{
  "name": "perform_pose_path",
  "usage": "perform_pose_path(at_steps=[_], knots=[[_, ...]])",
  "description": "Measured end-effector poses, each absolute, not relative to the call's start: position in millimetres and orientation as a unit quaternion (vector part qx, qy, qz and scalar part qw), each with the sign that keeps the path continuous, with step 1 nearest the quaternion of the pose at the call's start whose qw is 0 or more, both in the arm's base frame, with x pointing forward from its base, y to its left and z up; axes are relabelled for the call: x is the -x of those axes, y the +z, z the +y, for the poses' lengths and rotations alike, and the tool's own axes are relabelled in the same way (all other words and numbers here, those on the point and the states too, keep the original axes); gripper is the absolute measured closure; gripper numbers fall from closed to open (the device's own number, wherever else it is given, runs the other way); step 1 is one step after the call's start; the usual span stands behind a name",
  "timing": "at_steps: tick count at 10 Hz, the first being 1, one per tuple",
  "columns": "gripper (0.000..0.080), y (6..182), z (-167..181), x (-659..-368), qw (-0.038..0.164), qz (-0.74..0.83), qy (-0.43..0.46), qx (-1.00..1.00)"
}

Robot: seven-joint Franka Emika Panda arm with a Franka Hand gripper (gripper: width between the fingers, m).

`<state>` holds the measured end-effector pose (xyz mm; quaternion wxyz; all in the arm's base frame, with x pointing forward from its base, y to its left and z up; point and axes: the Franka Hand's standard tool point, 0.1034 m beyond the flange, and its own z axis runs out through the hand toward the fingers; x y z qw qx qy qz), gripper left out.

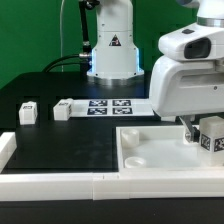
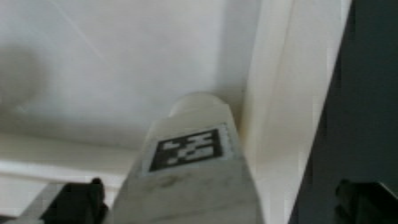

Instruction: Assemble one leg

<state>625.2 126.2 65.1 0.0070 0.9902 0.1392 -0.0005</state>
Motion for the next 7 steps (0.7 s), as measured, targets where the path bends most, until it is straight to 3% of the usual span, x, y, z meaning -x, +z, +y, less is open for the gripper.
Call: perform_pose_path(at_steps=[1, 4, 7], knots=[[0.015, 64.8, 125.0, -625.3, 0.008, 0.155, -0.001, -0.988], [0.0512, 64.5, 124.4, -625.3, 0.008, 0.15, -0.001, -0.989], [0.0511, 64.5, 124.2, -625.3, 0.008, 0.126, -0.001, -0.992]])
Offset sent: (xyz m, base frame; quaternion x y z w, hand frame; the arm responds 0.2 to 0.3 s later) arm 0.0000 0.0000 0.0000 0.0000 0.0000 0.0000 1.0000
